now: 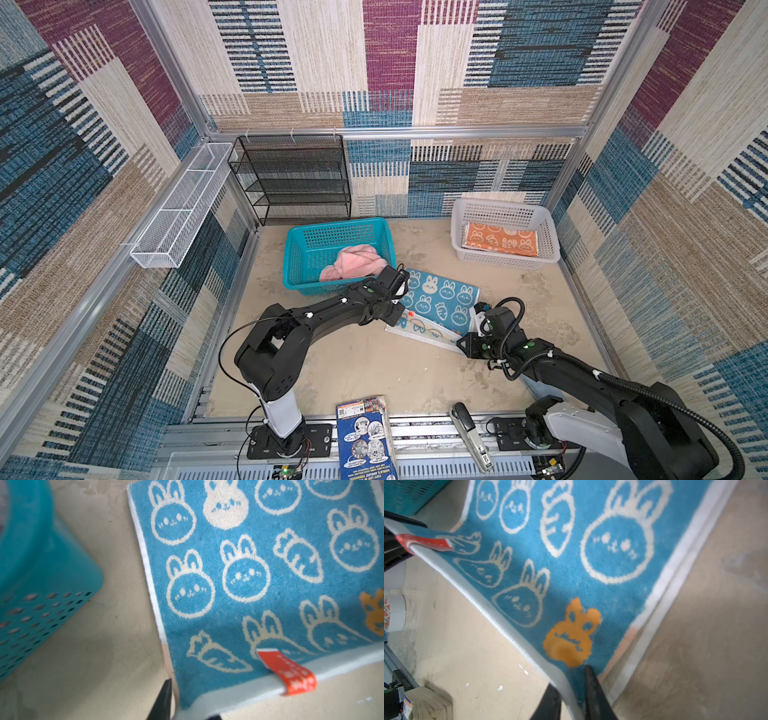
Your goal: Fold and stack the towels
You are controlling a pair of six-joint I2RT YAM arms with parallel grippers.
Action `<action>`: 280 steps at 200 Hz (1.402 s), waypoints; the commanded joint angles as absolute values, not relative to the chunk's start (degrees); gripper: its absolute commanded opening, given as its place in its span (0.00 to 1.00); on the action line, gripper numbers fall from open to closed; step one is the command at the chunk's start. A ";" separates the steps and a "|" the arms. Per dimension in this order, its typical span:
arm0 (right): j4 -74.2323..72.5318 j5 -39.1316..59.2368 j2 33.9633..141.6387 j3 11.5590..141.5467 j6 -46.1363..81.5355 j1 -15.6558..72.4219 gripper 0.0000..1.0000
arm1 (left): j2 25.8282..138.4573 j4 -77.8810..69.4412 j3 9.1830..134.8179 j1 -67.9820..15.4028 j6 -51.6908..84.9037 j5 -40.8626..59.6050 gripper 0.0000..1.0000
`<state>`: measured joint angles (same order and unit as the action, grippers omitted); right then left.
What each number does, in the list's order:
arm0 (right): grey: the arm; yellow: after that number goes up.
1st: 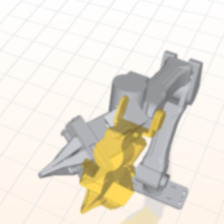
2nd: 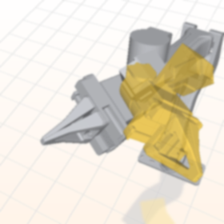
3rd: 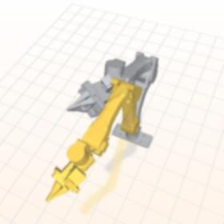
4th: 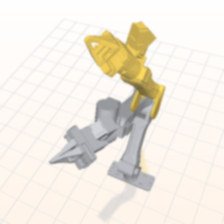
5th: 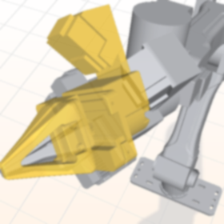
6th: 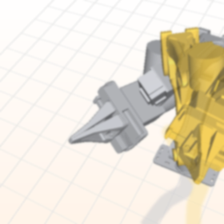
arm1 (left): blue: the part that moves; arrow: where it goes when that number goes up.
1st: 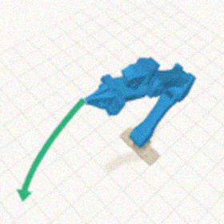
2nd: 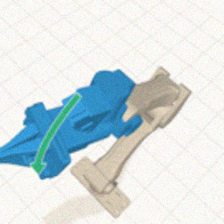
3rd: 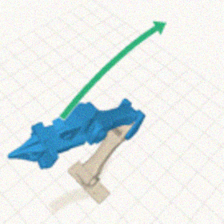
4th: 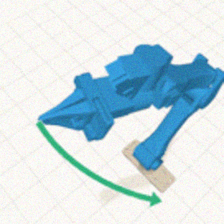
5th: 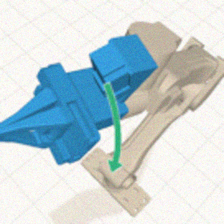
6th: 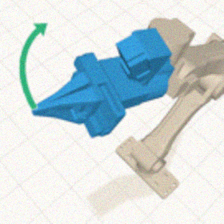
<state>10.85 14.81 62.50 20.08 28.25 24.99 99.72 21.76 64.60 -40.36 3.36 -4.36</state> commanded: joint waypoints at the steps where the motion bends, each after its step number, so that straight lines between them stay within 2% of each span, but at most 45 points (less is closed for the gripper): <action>1: 10.53 14.54 60.38 19.46 29.62 24.96 0.47 | 97.83 19.30 62.65 -40.68 6.40 -3.01 0.40; 33: 10.81 13.40 57.21 20.66 29.57 24.96 0.62 | 93.95 19.03 60.11 -41.24 6.53 -1.14 0.51; 58: 10.90 11.55 57.94 23.98 28.36 24.96 0.66 | 88.87 18.23 58.05 -41.38 5.71 -0.81 0.58; 85: 10.40 7.65 61.56 27.99 28.25 24.96 0.68 | 83.45 16.29 55.63 -41.36 5.56 -1.99 0.74; 98: 10.31 5.61 64.59 30.58 27.74 24.81 0.68 | 82.01 15.94 55.29 -41.35 5.53 -1.94 0.77; 148: 6.21 2.88 75.46 37.09 25.34 18.24 0.68 | 87.07 15.42 59.36 -41.26 6.44 -1.91 0.75; 178: 4.71 0.28 80.14 40.53 22.91 14.63 0.68 | 93.46 18.32 66.20 -41.21 7.42 -2.28 0.73; 222: 0.40 1.99 86.52 43.30 21.48 10.22 0.67 | 101.80 23.83 76.61 -41.20 9.35 -1.67 0.71; 280: -4.72 5.02 96.48 45.75 20.93 7.91 0.54 | 107.19 27.35 83.85 -41.11 9.67 -2.01 0.70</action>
